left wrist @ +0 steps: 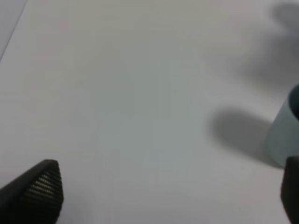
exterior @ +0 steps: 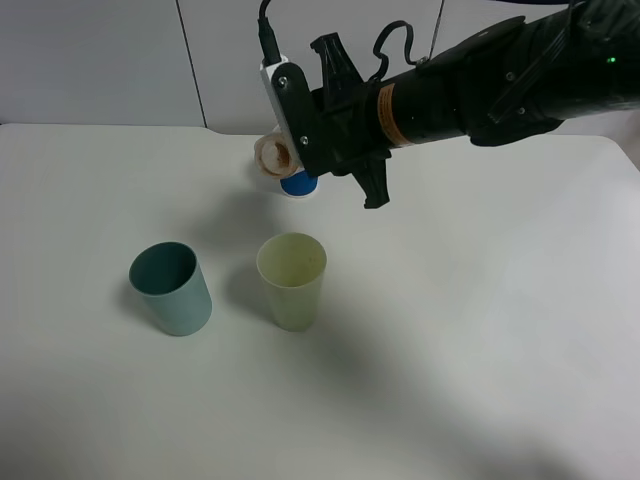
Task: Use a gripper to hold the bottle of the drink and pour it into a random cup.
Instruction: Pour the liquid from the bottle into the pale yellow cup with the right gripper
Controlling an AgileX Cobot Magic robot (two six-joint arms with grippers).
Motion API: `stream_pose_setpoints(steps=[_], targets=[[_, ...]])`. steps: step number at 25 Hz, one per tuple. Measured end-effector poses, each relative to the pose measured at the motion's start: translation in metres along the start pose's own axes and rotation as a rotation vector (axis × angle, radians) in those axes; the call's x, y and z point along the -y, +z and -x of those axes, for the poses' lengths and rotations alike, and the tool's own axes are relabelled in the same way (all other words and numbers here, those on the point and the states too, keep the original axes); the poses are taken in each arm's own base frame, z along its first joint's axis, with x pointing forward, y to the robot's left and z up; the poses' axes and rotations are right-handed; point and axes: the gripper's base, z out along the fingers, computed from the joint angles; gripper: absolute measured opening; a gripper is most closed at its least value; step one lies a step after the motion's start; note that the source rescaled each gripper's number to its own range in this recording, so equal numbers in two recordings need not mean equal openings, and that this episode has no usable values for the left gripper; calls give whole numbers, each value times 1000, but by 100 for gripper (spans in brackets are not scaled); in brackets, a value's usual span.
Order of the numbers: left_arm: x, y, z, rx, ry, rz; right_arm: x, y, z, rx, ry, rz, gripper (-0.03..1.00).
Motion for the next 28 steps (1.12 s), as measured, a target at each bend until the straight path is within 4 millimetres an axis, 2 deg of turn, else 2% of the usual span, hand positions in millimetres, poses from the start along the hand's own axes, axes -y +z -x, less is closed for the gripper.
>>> stream_pose_setpoints(steps=[14,28], targets=[[0,0,0,0,0,0,1,1,12,-16,-73,-6,1],[0,0,0,0,0,0,2,1,7,-75,-141,-12,1]])
